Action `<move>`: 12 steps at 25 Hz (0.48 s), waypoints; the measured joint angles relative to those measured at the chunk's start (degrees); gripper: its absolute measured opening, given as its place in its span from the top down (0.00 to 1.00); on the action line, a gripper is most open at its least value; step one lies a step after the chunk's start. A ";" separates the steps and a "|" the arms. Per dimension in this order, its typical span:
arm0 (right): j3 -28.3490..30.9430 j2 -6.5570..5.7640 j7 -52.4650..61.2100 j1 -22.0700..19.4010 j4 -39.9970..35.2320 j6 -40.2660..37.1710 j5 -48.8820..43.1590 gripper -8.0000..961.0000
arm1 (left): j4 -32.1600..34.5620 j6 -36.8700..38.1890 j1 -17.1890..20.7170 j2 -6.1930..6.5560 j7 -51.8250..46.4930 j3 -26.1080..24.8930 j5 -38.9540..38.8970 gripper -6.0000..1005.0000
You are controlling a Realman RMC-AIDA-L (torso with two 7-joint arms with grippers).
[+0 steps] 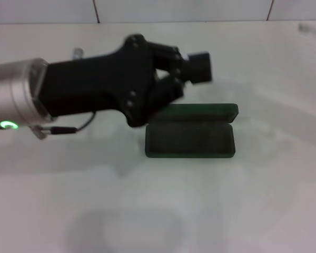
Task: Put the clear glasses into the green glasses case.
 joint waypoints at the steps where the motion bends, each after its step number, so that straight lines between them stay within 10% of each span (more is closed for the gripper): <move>1: -0.75 0.02 -1.63 0.83 2.07 -0.10 1.92 0.87 | -0.17 0.01 -0.33 -0.10 0.14 1.60 -0.05 0.95; 12: -11.52 0.13 -17.56 9.24 17.66 2.15 7.20 0.87 | -5.19 0.57 -3.04 -0.39 8.34 10.80 -13.35 0.95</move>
